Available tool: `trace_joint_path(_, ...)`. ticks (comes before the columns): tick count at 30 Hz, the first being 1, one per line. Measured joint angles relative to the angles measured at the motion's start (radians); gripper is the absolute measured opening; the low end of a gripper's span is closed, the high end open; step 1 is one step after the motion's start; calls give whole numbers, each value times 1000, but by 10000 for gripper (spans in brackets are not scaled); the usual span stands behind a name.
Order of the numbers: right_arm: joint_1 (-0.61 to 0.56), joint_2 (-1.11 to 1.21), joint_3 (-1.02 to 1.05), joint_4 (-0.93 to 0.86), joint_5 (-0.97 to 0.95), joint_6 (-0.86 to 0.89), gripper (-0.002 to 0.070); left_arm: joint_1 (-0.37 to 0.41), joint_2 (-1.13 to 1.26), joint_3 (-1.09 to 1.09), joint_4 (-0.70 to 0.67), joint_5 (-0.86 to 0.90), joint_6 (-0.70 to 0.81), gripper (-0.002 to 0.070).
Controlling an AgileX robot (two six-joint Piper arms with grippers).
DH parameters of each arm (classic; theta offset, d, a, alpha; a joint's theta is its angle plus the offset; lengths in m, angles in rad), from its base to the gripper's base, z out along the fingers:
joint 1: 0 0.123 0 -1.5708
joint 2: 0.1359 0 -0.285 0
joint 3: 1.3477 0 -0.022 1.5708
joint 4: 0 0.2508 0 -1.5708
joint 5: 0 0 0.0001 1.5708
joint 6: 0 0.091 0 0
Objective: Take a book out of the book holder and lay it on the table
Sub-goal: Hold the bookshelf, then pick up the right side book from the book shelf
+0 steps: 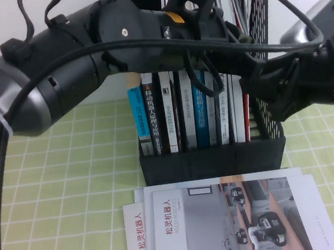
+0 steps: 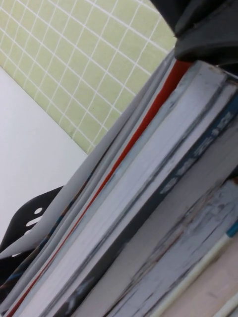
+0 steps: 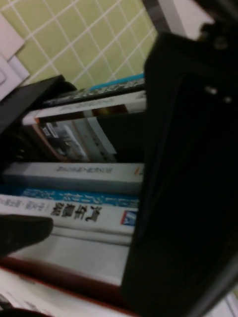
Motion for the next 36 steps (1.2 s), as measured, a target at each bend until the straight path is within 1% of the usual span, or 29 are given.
trace_joint_path(5, 31, 59, -66, 10, -106, -22, 328, 0, 0, 0, 10, -4, -1, -3)
trace_joint_path(13, 39, 128, -154, 10, -130, -22, 329, 4, 0, 0, 66, -8, -29, -3)
trace_joint_path(17, 41, 130, -156, 10, -130, -26, 330, 4, 0, 0, 98, -8, -61, -3)
trace_joint_path(22, 41, 124, -156, 10, -141, -31, 330, 2, 0, 0, 104, -8, -70, -3)
trace_joint_path(31, 54, 68, -115, 10, -308, -71, 335, 2, 0, 0, 114, -24, -77, -3)
trace_joint_path(36, 54, 62, -91, 27, -325, -83, 328, 2, 0, 0, 115, -37, -77, -3)
